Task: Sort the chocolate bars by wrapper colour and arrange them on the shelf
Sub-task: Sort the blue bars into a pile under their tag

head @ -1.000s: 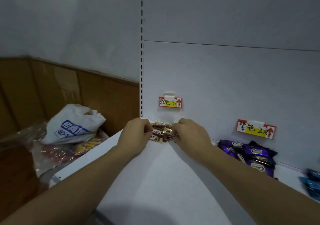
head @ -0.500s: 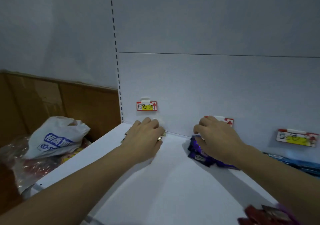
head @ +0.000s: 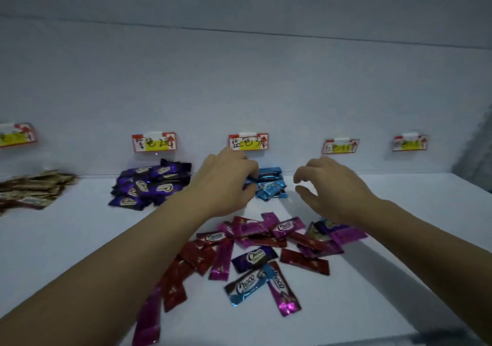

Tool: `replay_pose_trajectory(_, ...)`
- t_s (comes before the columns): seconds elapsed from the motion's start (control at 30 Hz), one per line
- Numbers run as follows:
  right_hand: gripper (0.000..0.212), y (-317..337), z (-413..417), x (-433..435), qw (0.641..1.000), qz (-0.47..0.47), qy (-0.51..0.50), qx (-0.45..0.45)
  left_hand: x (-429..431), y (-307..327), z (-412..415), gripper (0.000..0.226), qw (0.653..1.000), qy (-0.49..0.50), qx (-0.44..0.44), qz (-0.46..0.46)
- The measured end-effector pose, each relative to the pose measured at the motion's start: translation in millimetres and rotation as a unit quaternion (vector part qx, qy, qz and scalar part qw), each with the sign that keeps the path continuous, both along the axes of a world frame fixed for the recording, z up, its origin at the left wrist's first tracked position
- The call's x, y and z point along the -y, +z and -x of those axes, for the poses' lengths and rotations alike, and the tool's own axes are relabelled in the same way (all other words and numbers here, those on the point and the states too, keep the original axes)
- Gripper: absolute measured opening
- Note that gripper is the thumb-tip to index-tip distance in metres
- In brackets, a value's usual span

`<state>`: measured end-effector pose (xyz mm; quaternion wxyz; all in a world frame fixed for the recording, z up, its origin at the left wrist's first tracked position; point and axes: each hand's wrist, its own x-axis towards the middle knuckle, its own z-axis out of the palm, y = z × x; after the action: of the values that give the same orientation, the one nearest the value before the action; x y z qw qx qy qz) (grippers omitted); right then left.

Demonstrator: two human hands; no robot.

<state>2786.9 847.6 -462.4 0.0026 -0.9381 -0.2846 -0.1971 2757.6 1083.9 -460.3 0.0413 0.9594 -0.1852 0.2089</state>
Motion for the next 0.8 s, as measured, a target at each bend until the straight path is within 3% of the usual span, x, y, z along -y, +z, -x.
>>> replay_pose_trajectory(0.13,0.024,-14.8,0.4,28.4,0.998,-0.012,0.029,-0.054,15.8,-11.8,-5.2,0.022,0.999,-0.019,-0.036,0.034)
replay_pose_trajectory(0.27,0.020,-19.9,-9.8,13.7,0.995,-0.028,0.072,-0.067,7.4,-4.6,11.0,0.010,0.986,-0.104,-0.123,0.036)
replay_pose_trajectory(0.47,0.010,-28.0,7.0,-27.8,0.968,-0.169,0.157,-0.096,4.0,15.7,50.0,0.037,0.912,-0.144,-0.384,0.004)
replay_pose_trajectory(0.6,0.010,-30.7,22.8,-18.6,0.955,-0.187,0.194,-0.124,10.3,4.9,52.2,0.041,0.922,-0.112,-0.367,-0.046)
replay_pose_trajectory(0.8,0.005,-27.9,36.9,-21.4,0.934,-0.179,0.254,-0.179,-0.6,3.7,49.1,0.031,0.917,-0.101,-0.385,-0.008)
